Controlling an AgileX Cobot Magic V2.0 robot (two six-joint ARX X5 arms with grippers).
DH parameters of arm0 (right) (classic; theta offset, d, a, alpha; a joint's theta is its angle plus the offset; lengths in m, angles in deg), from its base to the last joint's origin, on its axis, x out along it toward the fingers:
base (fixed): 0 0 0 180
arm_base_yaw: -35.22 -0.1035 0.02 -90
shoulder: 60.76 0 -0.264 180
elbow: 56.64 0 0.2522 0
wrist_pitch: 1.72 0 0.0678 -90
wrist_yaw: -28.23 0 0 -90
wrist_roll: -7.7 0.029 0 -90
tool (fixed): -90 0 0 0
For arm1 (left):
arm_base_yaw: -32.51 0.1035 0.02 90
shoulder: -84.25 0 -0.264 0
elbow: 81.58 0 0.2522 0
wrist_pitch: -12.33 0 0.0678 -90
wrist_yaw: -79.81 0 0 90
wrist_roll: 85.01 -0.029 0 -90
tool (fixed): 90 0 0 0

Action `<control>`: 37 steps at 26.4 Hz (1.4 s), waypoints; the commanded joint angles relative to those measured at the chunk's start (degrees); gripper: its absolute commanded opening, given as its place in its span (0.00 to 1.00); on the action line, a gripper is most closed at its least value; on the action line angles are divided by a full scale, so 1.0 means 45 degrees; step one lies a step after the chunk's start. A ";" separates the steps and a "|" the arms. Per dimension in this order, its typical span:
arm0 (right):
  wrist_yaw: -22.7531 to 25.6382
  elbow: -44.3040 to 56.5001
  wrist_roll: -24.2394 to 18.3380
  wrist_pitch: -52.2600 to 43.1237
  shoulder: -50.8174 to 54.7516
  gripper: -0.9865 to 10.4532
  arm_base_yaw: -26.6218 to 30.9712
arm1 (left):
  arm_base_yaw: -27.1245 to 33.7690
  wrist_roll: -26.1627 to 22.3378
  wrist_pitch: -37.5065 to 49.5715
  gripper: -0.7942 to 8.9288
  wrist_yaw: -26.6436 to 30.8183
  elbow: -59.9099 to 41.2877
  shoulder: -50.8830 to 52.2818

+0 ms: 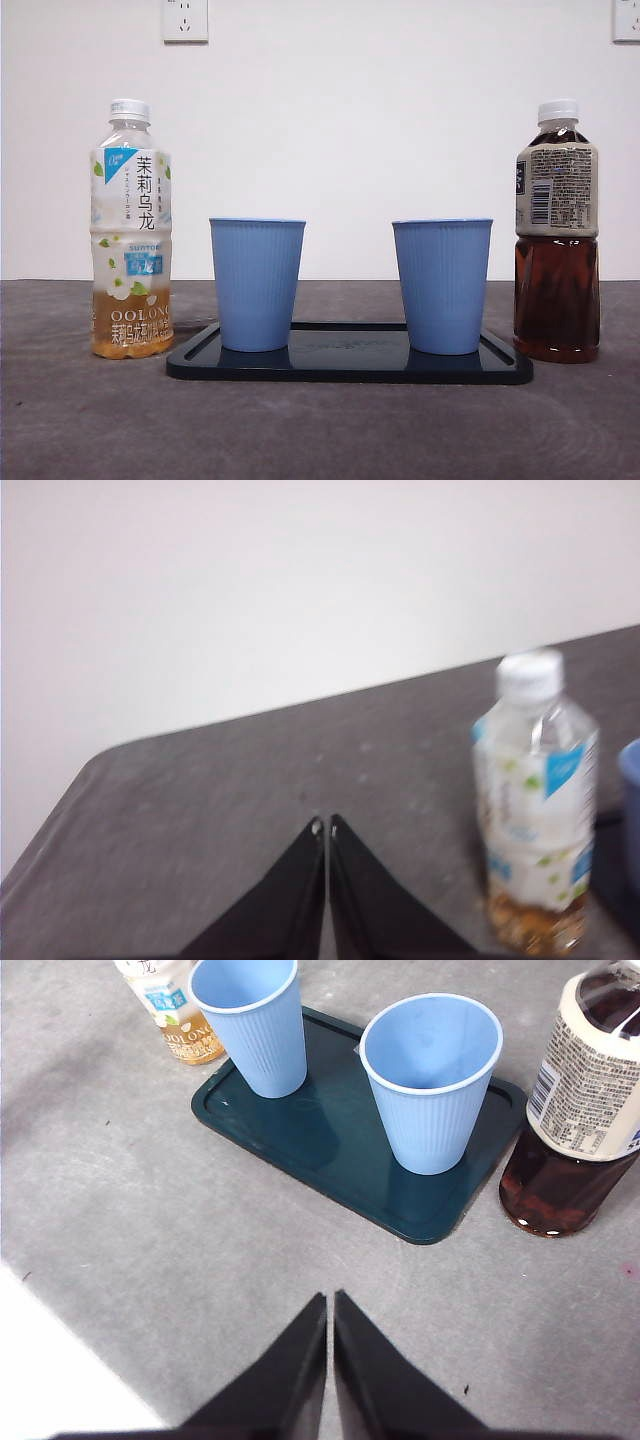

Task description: Pour the drink into the cup

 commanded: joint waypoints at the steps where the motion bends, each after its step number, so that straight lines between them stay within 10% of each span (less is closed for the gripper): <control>1: -0.0015 -0.0136 0.0136 -0.0121 -0.0049 0.09 -0.0087 | 0.0257 0.0117 0.0253 0.09 0.0010 -0.1064 0.0704; 37: 0.0418 0.0034 -0.0777 -0.1690 0.0792 0.09 0.0821 | 0.0423 0.0287 0.0282 0.09 0.0010 -0.4022 0.1127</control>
